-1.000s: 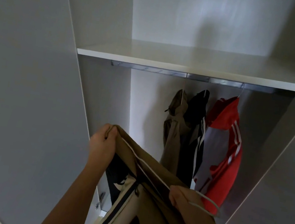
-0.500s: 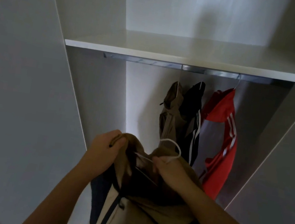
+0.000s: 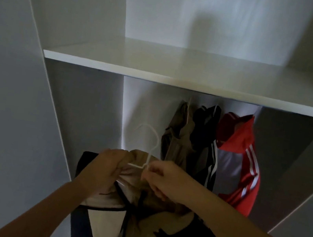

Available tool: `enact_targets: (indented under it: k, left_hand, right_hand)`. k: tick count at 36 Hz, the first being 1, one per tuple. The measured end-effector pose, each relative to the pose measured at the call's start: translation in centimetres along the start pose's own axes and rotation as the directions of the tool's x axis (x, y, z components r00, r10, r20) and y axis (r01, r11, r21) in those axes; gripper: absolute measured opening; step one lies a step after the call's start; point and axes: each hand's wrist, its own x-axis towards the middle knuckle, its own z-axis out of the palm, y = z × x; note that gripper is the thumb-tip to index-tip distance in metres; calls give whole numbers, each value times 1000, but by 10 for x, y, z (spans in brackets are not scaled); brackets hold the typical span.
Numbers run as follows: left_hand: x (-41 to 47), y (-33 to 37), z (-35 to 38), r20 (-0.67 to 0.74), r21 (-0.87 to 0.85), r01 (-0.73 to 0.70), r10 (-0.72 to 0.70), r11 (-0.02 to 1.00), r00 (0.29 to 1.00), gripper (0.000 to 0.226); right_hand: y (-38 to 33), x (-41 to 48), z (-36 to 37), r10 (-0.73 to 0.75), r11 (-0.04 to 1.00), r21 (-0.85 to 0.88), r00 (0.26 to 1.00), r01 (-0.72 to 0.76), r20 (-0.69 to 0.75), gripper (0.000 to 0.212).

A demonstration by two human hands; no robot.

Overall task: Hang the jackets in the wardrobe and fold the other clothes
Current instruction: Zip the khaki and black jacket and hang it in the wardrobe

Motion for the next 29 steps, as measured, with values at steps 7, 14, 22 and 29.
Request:
enact_targets:
  k: [7, 14, 22, 29]
  left_hand:
    - [91, -57, 19, 96, -224, -156, 181, 962, 979, 21]
    - [167, -119, 55, 87, -144, -307, 321, 941, 943, 15]
    - [227, -175, 84, 77, -125, -221, 231, 967, 970, 20]
    - [274, -170, 48, -139, -36, -284, 276, 958, 951, 20]
  right_hand:
    - [26, 83, -19, 116, 990, 101, 971, -97, -209, 34]
    - [50, 192, -37, 183, 983, 39, 921, -181, -344, 40]
    - [52, 254, -63, 64, 989, -89, 883, -119, -464, 43]
    - [7, 278, -97, -89, 975, -217, 817, -46, -570, 42]
